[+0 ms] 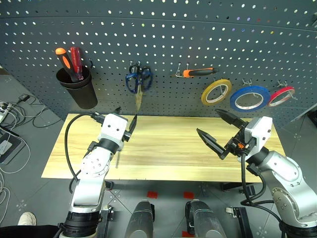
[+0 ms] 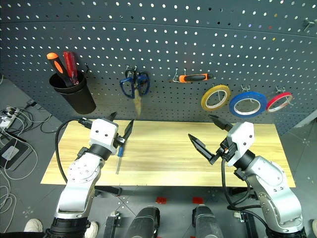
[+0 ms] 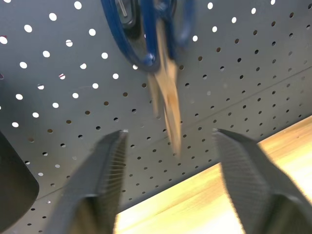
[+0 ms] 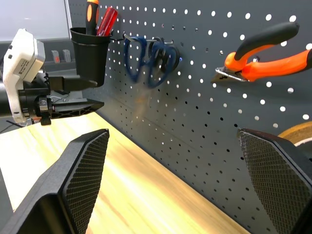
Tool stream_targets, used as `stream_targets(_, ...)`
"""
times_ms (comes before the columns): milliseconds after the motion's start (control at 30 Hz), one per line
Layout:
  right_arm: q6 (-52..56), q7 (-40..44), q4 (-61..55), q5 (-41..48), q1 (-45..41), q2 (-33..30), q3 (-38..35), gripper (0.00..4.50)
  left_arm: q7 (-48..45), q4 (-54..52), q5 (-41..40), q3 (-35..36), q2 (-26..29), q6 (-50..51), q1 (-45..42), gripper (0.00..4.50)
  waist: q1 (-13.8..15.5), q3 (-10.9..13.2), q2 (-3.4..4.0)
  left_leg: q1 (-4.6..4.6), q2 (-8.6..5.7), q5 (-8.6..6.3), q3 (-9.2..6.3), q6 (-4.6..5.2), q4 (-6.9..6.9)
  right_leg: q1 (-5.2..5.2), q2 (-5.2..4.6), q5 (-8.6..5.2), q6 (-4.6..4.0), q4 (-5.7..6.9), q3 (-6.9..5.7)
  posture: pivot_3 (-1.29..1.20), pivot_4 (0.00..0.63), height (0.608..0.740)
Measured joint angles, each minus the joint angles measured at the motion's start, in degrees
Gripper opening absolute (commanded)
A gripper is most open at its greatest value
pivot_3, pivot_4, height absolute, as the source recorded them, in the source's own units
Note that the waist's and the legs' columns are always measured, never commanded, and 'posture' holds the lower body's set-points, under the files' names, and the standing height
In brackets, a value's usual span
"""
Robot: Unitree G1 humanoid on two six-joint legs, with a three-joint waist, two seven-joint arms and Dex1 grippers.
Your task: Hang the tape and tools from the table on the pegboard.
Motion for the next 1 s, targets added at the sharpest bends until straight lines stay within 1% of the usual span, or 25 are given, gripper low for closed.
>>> stream_targets(33,0.03,0.04,0.0,0.0,0.05,-0.09,0.0,4.5,0.04,0.0,0.01,0.0,-0.01,0.37,0.33,4.31,-0.01,0.0,0.0,0.0,0.0,-0.02,-0.01,0.03,0.0,0.0,0.0,0.0,0.0,0.0,0.0,0.05,0.245,0.74)
stream_targets(67,0.03,0.19,0.0,0.0,0.1,-0.18,0.01,4.5,0.14,-0.04,0.05,0.01,-0.03,0.71,0.8,4.47,-0.01,0.0,0.0,0.0,0.0,-0.06,-0.02,0.11,0.0,0.0,0.0,0.0,0.0,0.0,0.0,0.05,0.245,0.74)
stream_targets(133,-0.02,0.67,-0.01,0.0,0.3,-0.61,0.07,4.5,0.54,-0.17,0.15,0.03,-0.2,1.86,2.05,4.47,-0.01,0.0,0.0,0.03,0.0,-0.09,-0.06,0.16,0.0,0.02,0.0,0.0,0.0,0.0,0.03,0.05,0.26,0.74)
stream_targets(333,-0.16,3.81,-0.36,0.03,0.49,-1.51,2.97,4.5,3.76,-1.4,0.5,1.42,-2.38,12.43,5.77,4.47,-0.05,0.04,-0.01,0.12,0.0,-0.14,-0.16,0.25,0.0,0.08,0.05,0.0,0.0,-0.01,0.03,0.06,0.281,0.74)
stream_targets(467,0.79,5.64,0.27,0.15,-3.06,-1.75,5.4,4.5,4.97,-2.06,0.37,2.98,-2.7,18.55,5.46,4.47,-0.12,0.22,-0.04,0.26,-0.01,-0.17,-0.15,0.31,-0.01,0.2,0.06,-0.01,-0.01,-0.02,0.07,0.06,0.328,0.74)
stream_targets(600,3.1,6.84,2.26,0.76,-9.18,-0.89,8.43,4.5,4.72,0.11,-0.21,4.28,-1.91,23.45,2.02,4.47,-0.1,1.39,0.04,0.86,-0.02,-0.25,-0.18,0.43,-0.04,0.84,0.08,-0.04,-0.05,-0.07,0.06,0.07,0.366,0.74)
stream_targets(700,4.55,7.14,3.59,1.31,-12.22,0.13,10.38,4.5,3.65,3.64,-1.09,4.66,-0.87,25.99,-0.91,4.47,-0.1,2.39,0.09,0.85,-0.02,-0.25,-0.2,0.44,-0.03,0.83,0.09,-0.05,-0.05,-0.05,0.06,0.07,0.382,0.74)
stream_targets(733,4.81,7.31,3.96,1.22,-12.83,0.27,10.97,4.5,3.36,4.65,-1.53,4.64,-0.87,26.77,-1.54,4.47,-0.1,2.7,0.11,0.85,-0.02,-0.25,-0.2,0.44,-0.03,0.83,0.09,-0.05,-0.06,-0.06,0.07,0.07,0.397,0.74)
stream_targets(867,5.23,7.85,6.44,-0.55,-15.41,0.39,13.51,4.5,1.46,9.37,-3.0,4.2,-0.77,27.21,-3.61,4.47,-0.16,4.31,0.11,0.82,0.04,-0.25,-0.19,0.45,-0.01,0.77,0.07,-0.04,-0.06,-0.02,0.09,0.06,0.428,0.74)
stream_targets(933,5.58,7.83,8.32,-1.24,-16.63,0.4,13.97,4.5,0.8,11.88,-3.69,4.03,-0.5,27.24,-4.88,4.47,-0.18,5.13,0.12,0.79,0.04,-0.25,-0.2,0.44,0.0,0.72,0.07,-0.04,-0.06,0.02,0.09,0.06,0.433,0.74)
stream_targets(1000,5.77,7.77,9.41,-1.95,-17.51,0.47,14.0,4.5,0.27,13.67,-4.11,4.04,-0.14,27.26,-5.86,4.47,-0.18,5.77,0.11,0.79,0.06,-0.25,-0.19,0.44,0.0,0.71,0.07,-0.04,-0.06,0.03,0.1,0.06,0.454,0.74)
